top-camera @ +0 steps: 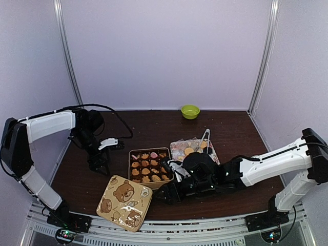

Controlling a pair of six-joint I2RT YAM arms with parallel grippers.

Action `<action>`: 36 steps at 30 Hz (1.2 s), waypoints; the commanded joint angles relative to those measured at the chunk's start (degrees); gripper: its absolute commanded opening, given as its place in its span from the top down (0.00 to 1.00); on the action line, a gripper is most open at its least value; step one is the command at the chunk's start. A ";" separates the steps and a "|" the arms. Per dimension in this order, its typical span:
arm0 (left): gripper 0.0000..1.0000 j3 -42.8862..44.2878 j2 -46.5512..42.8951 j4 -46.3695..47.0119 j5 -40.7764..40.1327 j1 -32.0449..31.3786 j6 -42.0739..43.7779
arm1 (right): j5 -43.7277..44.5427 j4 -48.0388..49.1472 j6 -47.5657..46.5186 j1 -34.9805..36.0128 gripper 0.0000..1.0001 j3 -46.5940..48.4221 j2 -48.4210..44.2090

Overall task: Pack the cookies
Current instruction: Pick up the box lid from the center of the board.

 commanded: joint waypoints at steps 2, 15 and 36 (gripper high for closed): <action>0.02 -5.84 -2.25 5.99 -5.56 0.37 3.28 | -0.53 -0.56 2.94 -0.06 0.21 5.72 6.84; 0.02 -15.24 -7.52 11.18 -9.63 0.25 5.38 | 2.13 6.64 7.76 3.83 0.28 10.78 18.74; 0.02 -21.85 -7.65 22.93 -9.85 -4.72 1.85 | -1.87 20.81 10.08 0.68 0.74 9.63 19.63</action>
